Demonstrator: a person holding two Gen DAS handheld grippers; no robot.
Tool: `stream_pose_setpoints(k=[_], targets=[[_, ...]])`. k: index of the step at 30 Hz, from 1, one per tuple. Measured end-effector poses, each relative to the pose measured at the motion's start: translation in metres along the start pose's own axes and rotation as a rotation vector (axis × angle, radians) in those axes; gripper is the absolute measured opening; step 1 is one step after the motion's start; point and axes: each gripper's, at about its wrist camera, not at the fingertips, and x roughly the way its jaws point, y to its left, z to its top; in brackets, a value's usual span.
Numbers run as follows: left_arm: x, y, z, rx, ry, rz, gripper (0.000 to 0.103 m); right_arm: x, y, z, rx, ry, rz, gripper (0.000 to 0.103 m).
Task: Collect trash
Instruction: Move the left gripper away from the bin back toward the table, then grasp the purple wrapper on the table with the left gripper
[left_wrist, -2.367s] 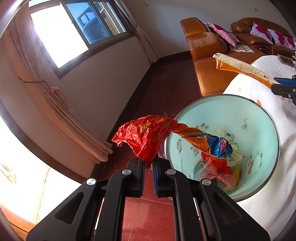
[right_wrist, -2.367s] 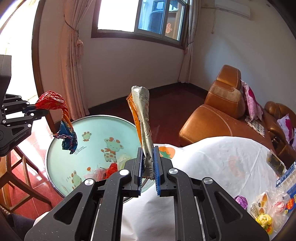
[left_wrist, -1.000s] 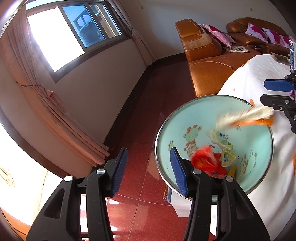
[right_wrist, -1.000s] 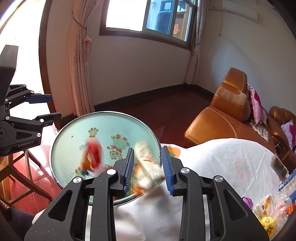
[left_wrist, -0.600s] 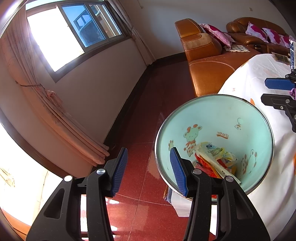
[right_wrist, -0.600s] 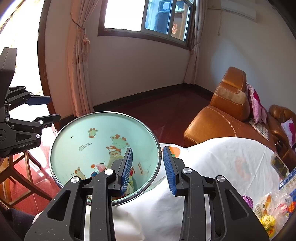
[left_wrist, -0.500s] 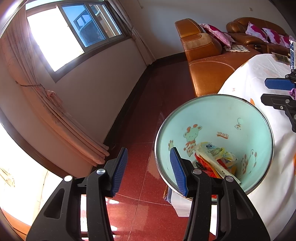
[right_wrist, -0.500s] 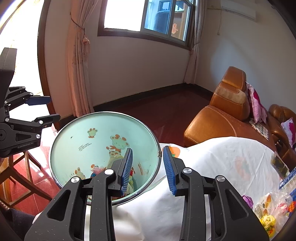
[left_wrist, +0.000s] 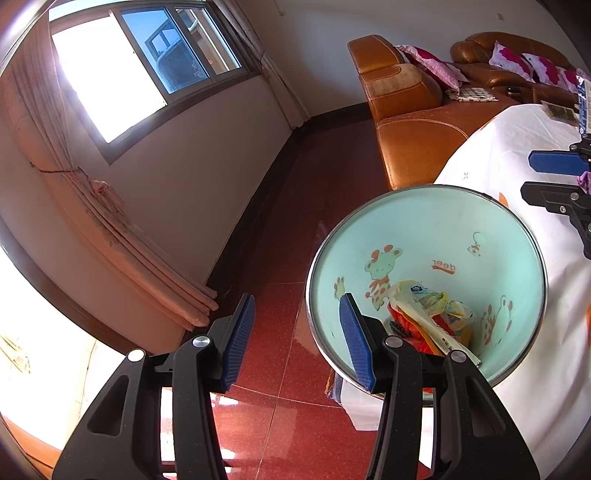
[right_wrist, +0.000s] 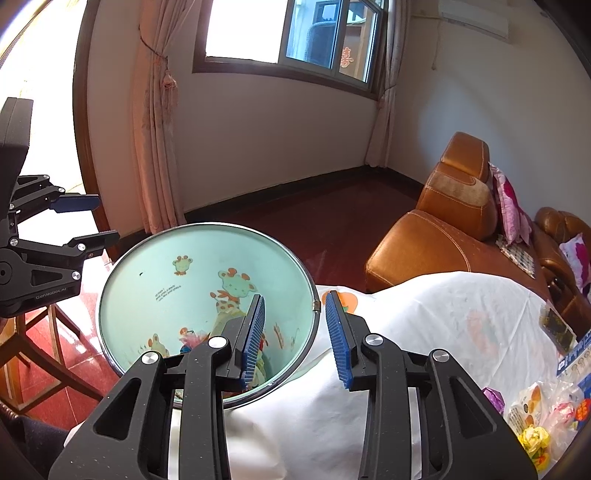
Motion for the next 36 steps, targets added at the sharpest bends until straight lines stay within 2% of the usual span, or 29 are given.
stream_pose_setpoints(k=[6,10,15,16,17,19,22,27,30,33,36], targets=[[0.001,-0.004,-0.001,0.005,0.004,-0.006,0.049,-0.004,-0.003,-0.001,0.017,0.007,-0.029,0.035],[-0.002,-0.017,0.002,0.023,-0.003,-0.037,0.049,-0.025,-0.015,-0.011,0.052,0.016,-0.069,0.038],[-0.016,-0.052,0.013,0.084,-0.043,-0.1,0.051,-0.074,-0.058,-0.04,0.205,0.008,-0.134,0.043],[-0.02,-0.06,0.016,0.097,-0.057,-0.112,0.058,-0.087,-0.073,-0.051,0.253,0.014,-0.166,0.044],[-0.023,-0.066,0.018,0.105,-0.068,-0.117,0.062,-0.093,-0.081,-0.057,0.278,0.023,-0.181,0.044],[-0.031,-0.08,0.025,0.125,-0.093,-0.139,0.062,-0.112,-0.104,-0.076,0.36,0.053,-0.225,0.044],[-0.038,-0.098,0.031,0.15,-0.114,-0.16,0.062,-0.128,-0.12,-0.1,0.409,0.09,-0.267,0.047],[-0.046,-0.117,0.038,0.175,-0.134,-0.19,0.062,-0.128,-0.131,-0.123,0.409,0.178,-0.314,0.05],[-0.05,-0.127,0.043,0.185,-0.15,-0.198,0.067,-0.123,-0.146,-0.132,0.413,0.227,-0.356,0.05],[-0.053,-0.138,0.048,0.193,-0.158,-0.211,0.069,-0.12,-0.171,-0.136,0.432,0.238,-0.434,0.05],[-0.059,-0.152,0.053,0.205,-0.169,-0.233,0.069,-0.124,-0.184,-0.138,0.473,0.224,-0.423,0.05]])
